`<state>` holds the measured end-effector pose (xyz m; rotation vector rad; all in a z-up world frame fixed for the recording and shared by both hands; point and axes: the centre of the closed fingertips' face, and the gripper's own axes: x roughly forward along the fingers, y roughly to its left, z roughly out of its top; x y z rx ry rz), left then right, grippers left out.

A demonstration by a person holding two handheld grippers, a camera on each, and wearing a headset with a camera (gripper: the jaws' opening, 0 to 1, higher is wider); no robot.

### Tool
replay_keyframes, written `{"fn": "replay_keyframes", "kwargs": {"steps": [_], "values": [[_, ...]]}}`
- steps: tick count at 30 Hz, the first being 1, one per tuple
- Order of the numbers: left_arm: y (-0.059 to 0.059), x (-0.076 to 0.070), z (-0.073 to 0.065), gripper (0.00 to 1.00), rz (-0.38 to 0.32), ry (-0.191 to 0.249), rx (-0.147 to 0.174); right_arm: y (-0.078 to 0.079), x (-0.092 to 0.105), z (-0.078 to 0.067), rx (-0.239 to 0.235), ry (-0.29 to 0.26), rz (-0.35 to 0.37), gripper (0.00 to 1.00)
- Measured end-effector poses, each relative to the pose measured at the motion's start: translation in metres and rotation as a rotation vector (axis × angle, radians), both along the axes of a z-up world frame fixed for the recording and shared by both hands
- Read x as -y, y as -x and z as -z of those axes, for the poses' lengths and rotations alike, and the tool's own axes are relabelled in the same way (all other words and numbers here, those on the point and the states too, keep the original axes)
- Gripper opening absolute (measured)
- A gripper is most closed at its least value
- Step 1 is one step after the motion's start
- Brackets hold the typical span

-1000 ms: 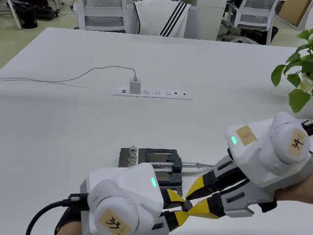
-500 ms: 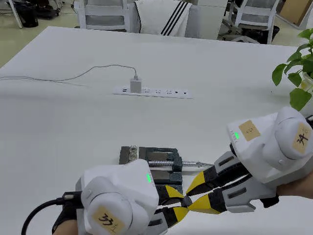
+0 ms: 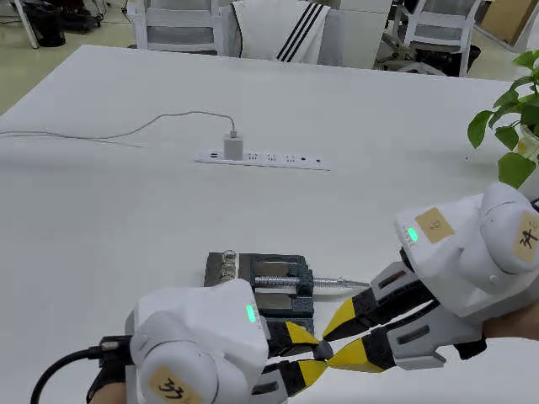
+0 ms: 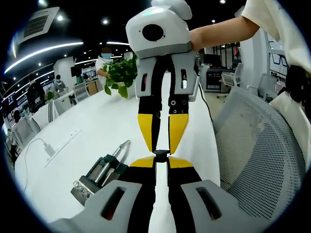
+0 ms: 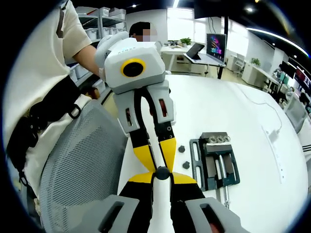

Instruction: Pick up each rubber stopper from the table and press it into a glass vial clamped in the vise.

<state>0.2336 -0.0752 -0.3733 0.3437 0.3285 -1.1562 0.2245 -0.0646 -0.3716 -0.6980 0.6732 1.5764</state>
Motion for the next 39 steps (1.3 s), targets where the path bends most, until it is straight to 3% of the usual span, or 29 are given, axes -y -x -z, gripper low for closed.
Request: {"fn": "replay_keyframes", "kwargs": {"steps": [6,16,23,30,34,39], "values": [[0.0,0.0,-0.001,0.05,-0.007,0.006,-0.001,0.0,0.0,-0.001,0.018,0.001,0.001,0.07],[0.001,-0.004,0.004,0.06,-0.018,0.0,-0.02,0.001,-0.003,0.0,0.007,0.022,-0.012,0.07],[0.0,-0.028,0.022,0.22,-0.12,0.003,-0.077,-0.002,-0.006,0.004,0.007,0.033,-0.015,0.07],[-0.004,-0.057,0.03,0.42,-0.234,0.027,-0.114,0.001,-0.007,0.01,0.001,0.048,-0.03,0.07],[-0.008,-0.071,0.03,0.51,-0.274,0.031,-0.116,0.0,-0.009,0.011,-0.001,0.052,-0.035,0.07],[-0.016,-0.092,0.029,0.61,-0.343,0.027,-0.092,-0.002,-0.01,0.014,-0.011,0.074,-0.04,0.07]]}}
